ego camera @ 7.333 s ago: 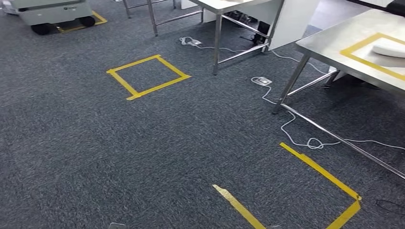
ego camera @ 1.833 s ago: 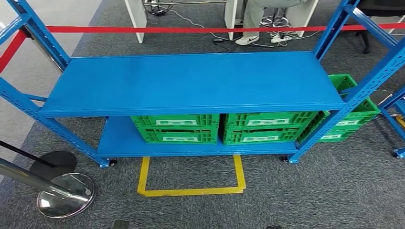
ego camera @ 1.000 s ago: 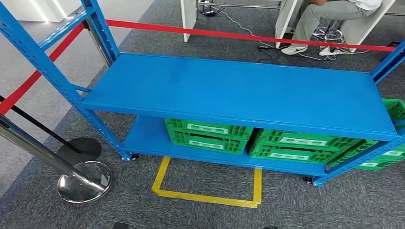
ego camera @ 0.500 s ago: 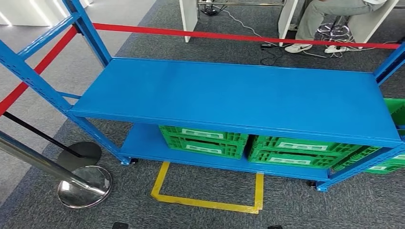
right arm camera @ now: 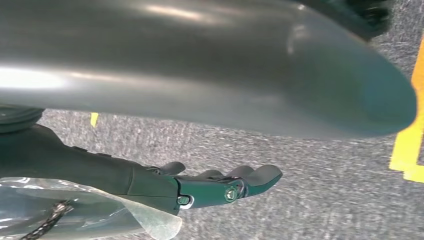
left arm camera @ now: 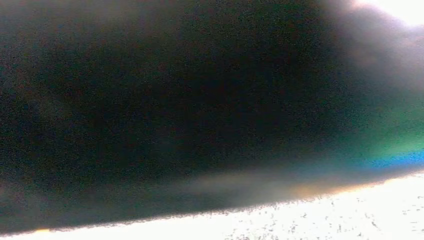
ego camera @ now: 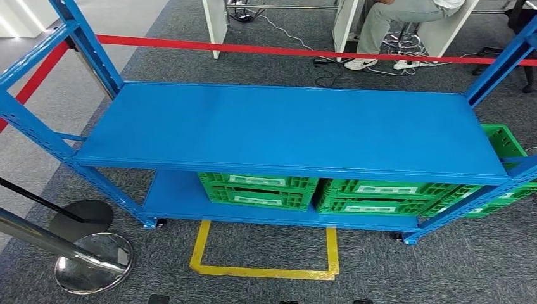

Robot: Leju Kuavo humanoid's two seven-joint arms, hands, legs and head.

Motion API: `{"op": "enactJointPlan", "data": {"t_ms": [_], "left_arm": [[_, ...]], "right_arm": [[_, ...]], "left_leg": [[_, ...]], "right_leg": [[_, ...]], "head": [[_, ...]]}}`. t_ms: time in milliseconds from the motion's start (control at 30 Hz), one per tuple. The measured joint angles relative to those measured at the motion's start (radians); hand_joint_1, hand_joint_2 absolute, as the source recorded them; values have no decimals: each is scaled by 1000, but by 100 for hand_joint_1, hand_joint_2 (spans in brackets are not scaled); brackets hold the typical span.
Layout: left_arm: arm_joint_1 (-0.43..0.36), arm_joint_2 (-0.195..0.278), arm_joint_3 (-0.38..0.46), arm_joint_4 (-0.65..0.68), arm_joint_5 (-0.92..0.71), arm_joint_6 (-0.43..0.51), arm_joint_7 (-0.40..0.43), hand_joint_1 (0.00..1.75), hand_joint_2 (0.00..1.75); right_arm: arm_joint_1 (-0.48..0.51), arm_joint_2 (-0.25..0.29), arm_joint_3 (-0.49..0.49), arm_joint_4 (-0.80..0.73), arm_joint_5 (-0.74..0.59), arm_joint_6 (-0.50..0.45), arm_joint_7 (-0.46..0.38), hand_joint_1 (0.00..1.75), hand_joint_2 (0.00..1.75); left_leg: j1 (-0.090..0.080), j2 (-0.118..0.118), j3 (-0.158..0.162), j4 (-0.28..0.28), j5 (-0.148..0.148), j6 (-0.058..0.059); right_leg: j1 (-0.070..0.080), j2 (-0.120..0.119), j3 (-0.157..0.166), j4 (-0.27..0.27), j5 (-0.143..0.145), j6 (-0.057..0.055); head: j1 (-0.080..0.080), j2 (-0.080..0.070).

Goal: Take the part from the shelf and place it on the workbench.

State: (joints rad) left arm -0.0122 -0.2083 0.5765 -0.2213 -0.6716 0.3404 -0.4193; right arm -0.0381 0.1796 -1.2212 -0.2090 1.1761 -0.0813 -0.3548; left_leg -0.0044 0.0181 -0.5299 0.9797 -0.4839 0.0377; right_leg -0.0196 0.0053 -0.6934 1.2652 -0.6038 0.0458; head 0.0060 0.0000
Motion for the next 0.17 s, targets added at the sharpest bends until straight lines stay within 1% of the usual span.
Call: {"op": "enactJointPlan", "data": {"t_ms": [33,67,100,133,167], "left_arm": [[0,0,0,0,0,0,0,0,0],[0,-1,0,0,0,0,0,0,0],[-1,-2,1,0,0,0,0,0,0],[-1,-2,1,0,0,-1,0,0,0],[-1,-2,1,0,0,-1,0,0,0]], "right_arm": [[2,0,0,0,0,0,0,0,0],[3,0,0,0,0,0,0,0,0],[2,-1,-1,0,0,0,0,0,0],[-1,-1,-1,0,0,0,0,0,0],[-3,-2,-1,0,0,0,0,0,0]], "left_leg": [[-2,7,5,1,-4,-1],[-4,14,11,2,-9,-2],[-7,21,15,4,-14,-6],[-10,27,17,6,-19,-10],[-11,30,19,7,-21,-12]], "right_leg": [[0,-6,21,-47,35,-2],[2,-19,54,-118,72,-6],[5,-37,87,-182,97,-11],[9,-48,113,-228,111,-18],[11,-57,124,-249,113,-22]], "head": [[0,0],[1,0],[1,0],[0,0],[0,0]]}}
